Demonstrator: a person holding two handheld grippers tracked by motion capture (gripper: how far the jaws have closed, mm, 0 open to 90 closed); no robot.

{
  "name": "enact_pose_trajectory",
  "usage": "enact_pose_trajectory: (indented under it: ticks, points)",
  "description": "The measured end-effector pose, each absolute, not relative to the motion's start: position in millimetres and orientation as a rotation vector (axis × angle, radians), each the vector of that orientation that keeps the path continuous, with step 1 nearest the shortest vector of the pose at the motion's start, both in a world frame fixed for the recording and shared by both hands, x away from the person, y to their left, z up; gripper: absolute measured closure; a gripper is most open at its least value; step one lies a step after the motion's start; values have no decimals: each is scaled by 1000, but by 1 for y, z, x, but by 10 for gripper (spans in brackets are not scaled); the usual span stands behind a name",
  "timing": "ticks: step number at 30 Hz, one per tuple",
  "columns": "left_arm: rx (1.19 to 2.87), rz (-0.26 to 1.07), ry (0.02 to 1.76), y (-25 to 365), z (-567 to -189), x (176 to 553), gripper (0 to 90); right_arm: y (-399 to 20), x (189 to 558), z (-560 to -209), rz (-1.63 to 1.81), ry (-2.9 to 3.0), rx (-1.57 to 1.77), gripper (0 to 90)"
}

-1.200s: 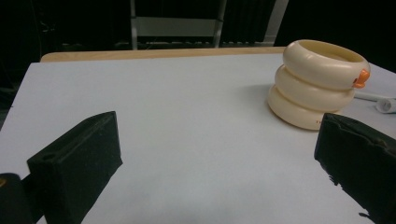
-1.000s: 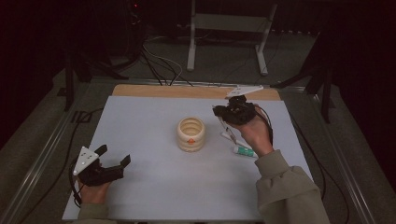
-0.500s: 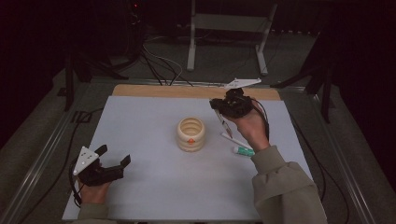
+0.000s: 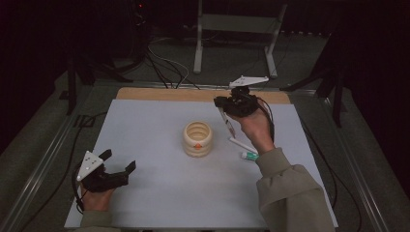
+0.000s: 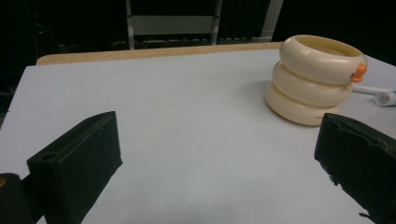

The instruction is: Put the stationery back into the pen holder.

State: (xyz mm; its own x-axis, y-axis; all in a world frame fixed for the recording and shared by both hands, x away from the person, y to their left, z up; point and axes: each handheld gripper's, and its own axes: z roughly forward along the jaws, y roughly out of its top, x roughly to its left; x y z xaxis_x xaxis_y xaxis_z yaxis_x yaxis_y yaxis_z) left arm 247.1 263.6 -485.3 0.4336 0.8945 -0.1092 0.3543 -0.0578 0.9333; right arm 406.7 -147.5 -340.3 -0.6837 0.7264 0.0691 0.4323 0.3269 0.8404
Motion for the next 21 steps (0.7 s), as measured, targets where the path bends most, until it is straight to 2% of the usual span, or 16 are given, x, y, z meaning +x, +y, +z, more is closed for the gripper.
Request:
enact_pose_trajectory:
  ticks: [21]
  points:
    - [1619,639,1122,264,-486,246,9,-121,417,-340,1403,2242,996,807]
